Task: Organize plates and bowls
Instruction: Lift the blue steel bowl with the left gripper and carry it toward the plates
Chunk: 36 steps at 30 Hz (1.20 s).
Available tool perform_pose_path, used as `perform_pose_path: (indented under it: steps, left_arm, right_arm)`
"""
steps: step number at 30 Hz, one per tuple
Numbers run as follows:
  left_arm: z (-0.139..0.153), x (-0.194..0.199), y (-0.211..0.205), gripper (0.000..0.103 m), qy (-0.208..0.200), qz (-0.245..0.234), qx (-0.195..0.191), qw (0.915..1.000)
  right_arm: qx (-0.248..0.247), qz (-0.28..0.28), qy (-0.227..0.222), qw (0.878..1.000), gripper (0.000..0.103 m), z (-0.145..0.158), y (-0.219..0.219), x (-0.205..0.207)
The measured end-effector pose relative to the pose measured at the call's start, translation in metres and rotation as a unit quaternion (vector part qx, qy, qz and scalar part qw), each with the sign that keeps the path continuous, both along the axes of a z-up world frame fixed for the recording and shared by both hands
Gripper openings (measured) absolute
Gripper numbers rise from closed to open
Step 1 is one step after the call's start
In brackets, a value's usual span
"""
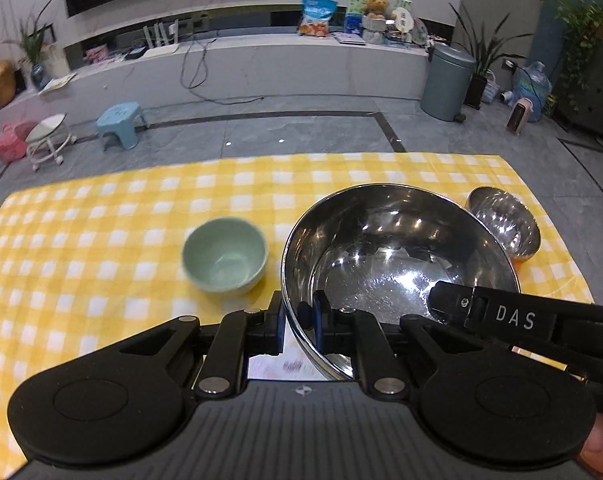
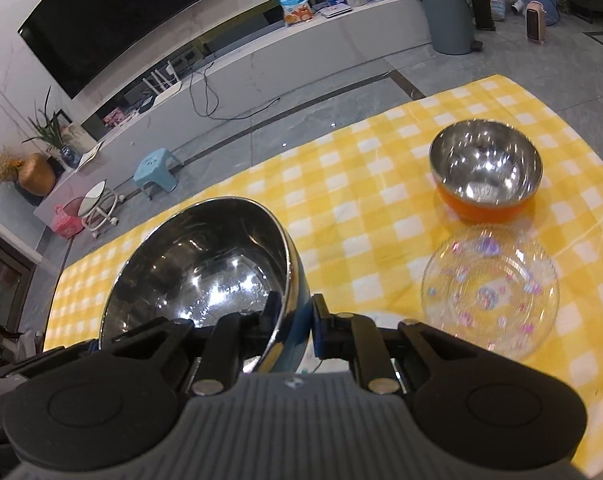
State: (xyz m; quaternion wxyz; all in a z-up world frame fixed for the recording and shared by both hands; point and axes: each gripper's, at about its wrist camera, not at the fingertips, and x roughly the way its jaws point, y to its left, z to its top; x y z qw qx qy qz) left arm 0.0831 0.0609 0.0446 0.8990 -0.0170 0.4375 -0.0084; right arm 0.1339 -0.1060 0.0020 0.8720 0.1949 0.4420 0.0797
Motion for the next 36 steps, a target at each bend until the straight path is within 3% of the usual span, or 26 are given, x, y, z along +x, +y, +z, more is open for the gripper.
perform_pose_path:
  steps: [16,29,36]
  left_arm:
    - [-0.057,-0.064,0.047,0.015,0.045,0.035,-0.046,0.9973]
    - [-0.09,-0.091,0.053,0.015,0.065,0.035,-0.037,0.9966]
    - [-0.096,-0.101,0.048,0.015,0.063,0.026,-0.018,0.9975]
  right_arm:
    - [-0.013,0.035,0.048,0.998,0.013,-0.062,0.043,-0.07]
    - [-0.007,0.048,0.078,0.996,0.015,-0.11,0.046,-0.093]
    - [-0.006,0.055,0.075,0.996,0.015,-0.116,0.043,-0.102]
